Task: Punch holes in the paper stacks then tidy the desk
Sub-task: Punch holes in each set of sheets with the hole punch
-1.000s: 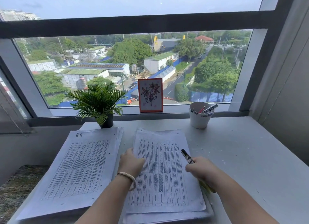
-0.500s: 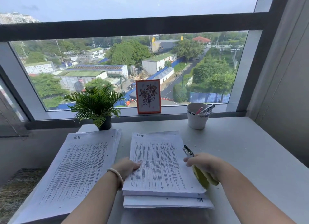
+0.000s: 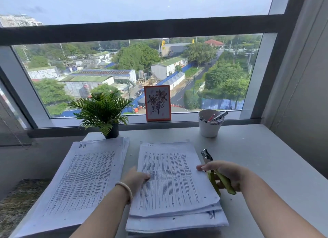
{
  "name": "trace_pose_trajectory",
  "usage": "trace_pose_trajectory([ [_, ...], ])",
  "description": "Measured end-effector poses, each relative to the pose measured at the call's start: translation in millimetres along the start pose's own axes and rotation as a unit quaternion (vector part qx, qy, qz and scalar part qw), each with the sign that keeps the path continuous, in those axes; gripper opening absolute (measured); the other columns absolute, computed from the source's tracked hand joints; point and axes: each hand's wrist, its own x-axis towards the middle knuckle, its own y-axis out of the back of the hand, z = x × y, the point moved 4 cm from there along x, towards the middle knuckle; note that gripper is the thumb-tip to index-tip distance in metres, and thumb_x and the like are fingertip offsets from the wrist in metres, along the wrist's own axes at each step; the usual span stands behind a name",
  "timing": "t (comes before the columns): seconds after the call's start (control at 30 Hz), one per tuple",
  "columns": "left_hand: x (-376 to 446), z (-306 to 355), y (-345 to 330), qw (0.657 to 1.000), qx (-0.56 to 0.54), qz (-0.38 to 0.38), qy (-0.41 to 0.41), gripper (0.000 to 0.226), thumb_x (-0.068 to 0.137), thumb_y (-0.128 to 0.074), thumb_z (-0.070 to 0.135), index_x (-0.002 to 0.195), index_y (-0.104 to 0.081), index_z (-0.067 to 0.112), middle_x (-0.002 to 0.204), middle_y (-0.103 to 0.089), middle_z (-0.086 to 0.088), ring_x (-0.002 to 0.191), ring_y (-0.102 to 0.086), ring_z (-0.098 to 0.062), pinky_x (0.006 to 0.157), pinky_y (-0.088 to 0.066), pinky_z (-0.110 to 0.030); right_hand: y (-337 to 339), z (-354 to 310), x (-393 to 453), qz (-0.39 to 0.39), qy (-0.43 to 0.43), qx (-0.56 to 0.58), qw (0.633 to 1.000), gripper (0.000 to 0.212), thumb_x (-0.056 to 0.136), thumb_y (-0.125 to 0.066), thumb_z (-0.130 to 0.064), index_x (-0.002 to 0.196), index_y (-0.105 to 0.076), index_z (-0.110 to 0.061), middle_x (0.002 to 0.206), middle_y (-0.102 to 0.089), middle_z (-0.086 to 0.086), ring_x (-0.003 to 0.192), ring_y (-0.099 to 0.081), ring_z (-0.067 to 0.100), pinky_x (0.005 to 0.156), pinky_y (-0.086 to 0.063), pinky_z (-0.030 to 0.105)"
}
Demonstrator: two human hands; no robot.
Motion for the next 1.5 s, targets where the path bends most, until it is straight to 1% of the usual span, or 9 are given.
trace_pose_trajectory([
  [0.13,-8,4,-7,0.965,0.219,0.084,-0.117,0.042,0.074,-0.058,0.017,0.116,-0.055,0.017,0.094,-0.067,0.0,0.076,-0.062,-0.013,0.063,-0.052,-0.025,-13,0,0,0.056,0.025,-0.098,0.993,0.027,0.088,-0.062,-0.014,0.114,-0.067,-0.015,0.112,-0.062,0.002,0.108,-0.057,0.022,0.091,-0.044,0.036],
  [0.3,-15,4,-15,0.942,0.293,0.102,-0.126,0.07,0.08,-0.056,0.022,0.145,-0.03,0.017,0.135,-0.045,-0.007,0.095,-0.056,-0.015,0.079,-0.051,-0.028,-25,3,7,0.105,0.048,-0.172,0.978,0.032,0.082,-0.066,-0.015,0.112,-0.065,-0.004,0.117,-0.064,0.016,0.092,-0.055,0.023,0.075,-0.039,0.03],
  [0.57,-22,3,-20,0.89,0.429,0.128,-0.088,0.068,0.091,-0.046,0.04,0.148,-0.02,0.013,0.139,-0.031,-0.008,0.126,-0.039,-0.026,0.101,-0.041,-0.037,-30,1,7,0.106,0.056,-0.214,0.97,0.027,0.082,-0.064,-0.014,0.108,-0.066,-0.005,0.103,-0.063,0.011,0.088,-0.054,0.022,0.074,-0.038,0.029],
  [0.7,-17,3,-17,0.91,0.384,0.136,-0.069,0.061,0.087,-0.053,0.04,0.138,-0.037,0.011,0.134,-0.036,-0.009,0.121,-0.044,-0.027,0.1,-0.043,-0.038,-35,-1,4,0.108,0.069,-0.238,0.963,0.006,0.083,-0.063,-0.014,0.087,-0.059,-0.015,0.085,-0.054,0.005,0.077,-0.049,0.02,0.065,-0.034,0.027],
  [0.97,-23,1,-16,0.895,0.407,0.15,-0.099,0.067,0.091,-0.046,0.039,0.148,-0.023,0.013,0.14,-0.032,-0.01,0.128,-0.038,-0.027,0.105,-0.037,-0.037,-44,-4,-2,0.094,0.078,-0.259,0.958,0.021,0.061,-0.058,-0.024,0.08,-0.053,-0.014,0.088,-0.056,0.008,0.077,-0.05,0.022,0.069,-0.038,0.031],
  [1.07,-24,1,-18,0.885,0.428,0.152,-0.103,0.068,0.093,-0.043,0.04,0.149,-0.018,0.012,0.141,-0.03,-0.01,0.127,-0.038,-0.027,0.104,-0.037,-0.036,-47,-3,-2,0.092,0.086,-0.286,0.95,0.022,0.06,-0.053,-0.027,0.077,-0.054,-0.013,0.123,-0.055,0.006,0.089,-0.058,0.025,0.079,-0.046,0.038],
  [1.13,-25,1,-18,0.884,0.428,0.156,-0.104,0.067,0.093,-0.043,0.039,0.149,-0.019,0.012,0.141,-0.03,-0.01,0.128,-0.038,-0.027,0.105,-0.037,-0.036,-49,-3,-4,0.097,0.092,-0.311,0.941,0.01,0.075,-0.055,-0.02,0.073,-0.051,-0.011,0.156,-0.027,0.002,0.12,-0.054,0.028,0.096,-0.042,0.036],
  [1.3,-31,3,-19,0.873,0.423,0.194,-0.144,0.064,0.092,-0.047,0.04,0.148,-0.026,0.016,0.145,-0.028,-0.007,0.133,-0.032,-0.025,0.109,-0.031,-0.036,-51,-2,-5,0.107,0.094,-0.305,0.942,0.028,0.083,-0.05,-0.006,0.06,-0.036,-0.013,0.156,-0.023,0.013,0.135,-0.037,0.038,0.097,-0.042,0.033],
  [1.5,-36,8,-19,0.861,0.388,0.192,-0.268,0.051,0.091,-0.051,0.026,0.141,-0.041,0.02,0.137,-0.048,0.002,0.121,-0.048,-0.016,0.103,-0.038,-0.029,-45,0,1,0.1,0.099,-0.271,0.952,0.017,0.065,-0.052,-0.022,0.074,-0.053,-0.007,0.159,-0.019,-0.001,0.114,-0.057,0.029,0.093,-0.046,0.035],
])
